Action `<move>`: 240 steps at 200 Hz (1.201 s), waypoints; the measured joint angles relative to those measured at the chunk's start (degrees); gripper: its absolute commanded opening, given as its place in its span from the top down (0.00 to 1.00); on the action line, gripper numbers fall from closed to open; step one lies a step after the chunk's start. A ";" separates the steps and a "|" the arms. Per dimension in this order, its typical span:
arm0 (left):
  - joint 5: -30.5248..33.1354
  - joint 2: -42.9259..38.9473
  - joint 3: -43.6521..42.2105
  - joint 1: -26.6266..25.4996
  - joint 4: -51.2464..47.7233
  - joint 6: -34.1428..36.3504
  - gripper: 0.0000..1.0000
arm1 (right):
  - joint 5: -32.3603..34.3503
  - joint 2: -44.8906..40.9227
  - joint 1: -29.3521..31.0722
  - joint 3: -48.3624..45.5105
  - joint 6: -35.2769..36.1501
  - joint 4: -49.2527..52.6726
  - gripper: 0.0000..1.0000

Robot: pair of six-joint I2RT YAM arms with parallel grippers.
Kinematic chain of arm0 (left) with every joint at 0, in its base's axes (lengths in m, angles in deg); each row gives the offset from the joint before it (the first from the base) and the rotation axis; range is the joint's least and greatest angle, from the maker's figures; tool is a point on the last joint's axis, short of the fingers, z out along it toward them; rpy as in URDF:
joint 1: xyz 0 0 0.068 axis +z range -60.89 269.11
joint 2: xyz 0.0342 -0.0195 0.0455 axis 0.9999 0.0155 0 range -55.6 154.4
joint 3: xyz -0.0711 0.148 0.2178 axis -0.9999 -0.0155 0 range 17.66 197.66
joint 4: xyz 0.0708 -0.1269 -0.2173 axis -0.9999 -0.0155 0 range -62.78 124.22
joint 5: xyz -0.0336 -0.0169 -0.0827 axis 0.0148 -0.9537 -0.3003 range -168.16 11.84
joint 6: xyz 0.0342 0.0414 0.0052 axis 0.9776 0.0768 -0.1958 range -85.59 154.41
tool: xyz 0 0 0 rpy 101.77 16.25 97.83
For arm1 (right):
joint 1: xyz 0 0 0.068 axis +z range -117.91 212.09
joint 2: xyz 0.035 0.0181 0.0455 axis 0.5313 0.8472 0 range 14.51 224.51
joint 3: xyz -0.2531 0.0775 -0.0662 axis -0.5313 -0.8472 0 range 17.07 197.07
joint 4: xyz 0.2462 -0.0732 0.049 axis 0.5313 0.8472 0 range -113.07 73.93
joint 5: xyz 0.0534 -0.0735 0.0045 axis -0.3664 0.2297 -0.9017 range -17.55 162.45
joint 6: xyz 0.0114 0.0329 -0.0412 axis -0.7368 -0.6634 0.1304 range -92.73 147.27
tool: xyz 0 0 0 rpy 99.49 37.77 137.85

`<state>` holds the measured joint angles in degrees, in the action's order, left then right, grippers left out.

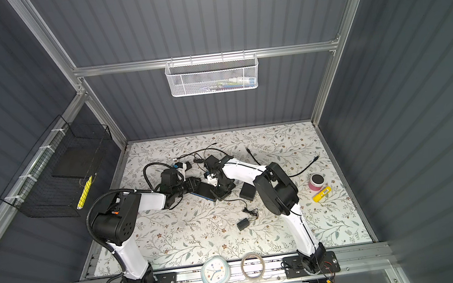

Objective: Insert the plug into the switch port

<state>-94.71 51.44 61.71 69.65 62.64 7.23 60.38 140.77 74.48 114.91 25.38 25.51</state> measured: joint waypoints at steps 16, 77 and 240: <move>0.39 0.35 -0.04 0.00 0.68 -0.26 0.58 | 0.07 0.87 -0.15 1.40 0.37 0.85 1.00; 1.03 0.87 -0.20 0.00 1.57 -0.48 0.58 | 0.28 4.59 -0.24 8.37 2.23 7.34 1.00; 0.31 0.33 -0.33 0.81 0.83 -4.72 0.58 | 3.91 -3.56 0.81 -6.10 4.00 -7.67 0.66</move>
<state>-94.41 51.77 61.38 70.45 63.47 2.51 64.29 137.21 75.29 108.81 29.38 17.84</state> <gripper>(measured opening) 0.412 0.278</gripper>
